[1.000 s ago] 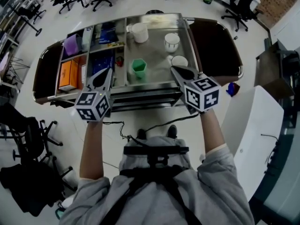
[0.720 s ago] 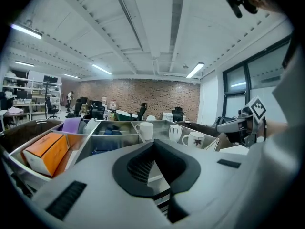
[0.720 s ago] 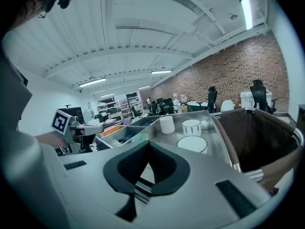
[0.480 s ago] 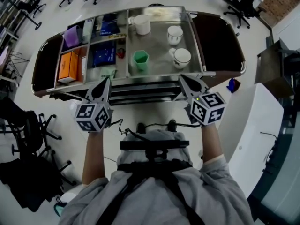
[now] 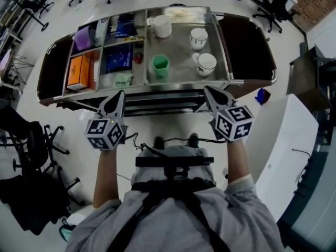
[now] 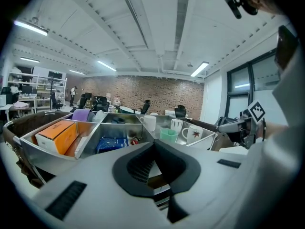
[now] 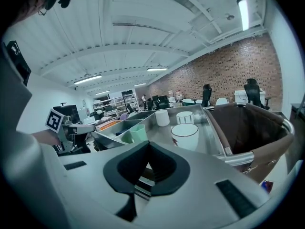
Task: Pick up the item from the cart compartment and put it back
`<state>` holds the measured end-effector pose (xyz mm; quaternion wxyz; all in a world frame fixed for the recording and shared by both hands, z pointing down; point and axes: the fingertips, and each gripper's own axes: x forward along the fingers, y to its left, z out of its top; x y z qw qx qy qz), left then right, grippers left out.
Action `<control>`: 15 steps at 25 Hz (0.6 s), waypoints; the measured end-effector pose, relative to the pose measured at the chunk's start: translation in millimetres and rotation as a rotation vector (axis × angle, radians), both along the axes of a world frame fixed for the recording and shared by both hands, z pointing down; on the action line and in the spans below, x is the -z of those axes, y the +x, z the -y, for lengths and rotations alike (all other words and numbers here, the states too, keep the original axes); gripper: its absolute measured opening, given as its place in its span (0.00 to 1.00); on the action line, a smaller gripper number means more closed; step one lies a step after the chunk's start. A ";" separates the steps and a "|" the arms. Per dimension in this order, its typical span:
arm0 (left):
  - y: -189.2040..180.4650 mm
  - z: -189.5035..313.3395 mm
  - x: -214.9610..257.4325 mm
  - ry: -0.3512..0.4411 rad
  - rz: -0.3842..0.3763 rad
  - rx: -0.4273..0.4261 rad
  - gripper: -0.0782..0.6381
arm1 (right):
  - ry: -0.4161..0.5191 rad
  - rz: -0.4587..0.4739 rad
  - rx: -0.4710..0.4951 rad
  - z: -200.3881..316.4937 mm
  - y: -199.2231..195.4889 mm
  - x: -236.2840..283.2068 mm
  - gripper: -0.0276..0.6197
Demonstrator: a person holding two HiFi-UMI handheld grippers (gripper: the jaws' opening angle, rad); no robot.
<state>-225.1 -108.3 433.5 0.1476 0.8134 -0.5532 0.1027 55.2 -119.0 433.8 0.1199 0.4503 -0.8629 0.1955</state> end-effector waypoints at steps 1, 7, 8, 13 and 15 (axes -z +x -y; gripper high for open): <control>-0.6 -0.2 -0.4 -0.001 -0.001 0.001 0.11 | 0.002 0.000 -0.002 0.5 0.7 0.5 0.05; -2.5 -0.9 -0.2 0.004 -0.010 0.002 0.11 | 0.005 -0.009 -0.006 1.5 2.5 2.2 0.05; -1.7 -1.0 -0.1 0.004 -0.011 -0.001 0.11 | 0.004 -0.012 -0.005 1.2 2.6 2.1 0.05; 0.4 -3.3 -4.8 -0.010 -0.015 -0.006 0.11 | 0.007 -0.019 0.000 1.2 1.5 1.7 0.05; 0.5 -3.9 -6.6 -0.013 -0.017 -0.008 0.11 | 0.008 -0.021 0.002 1.7 0.9 1.9 0.05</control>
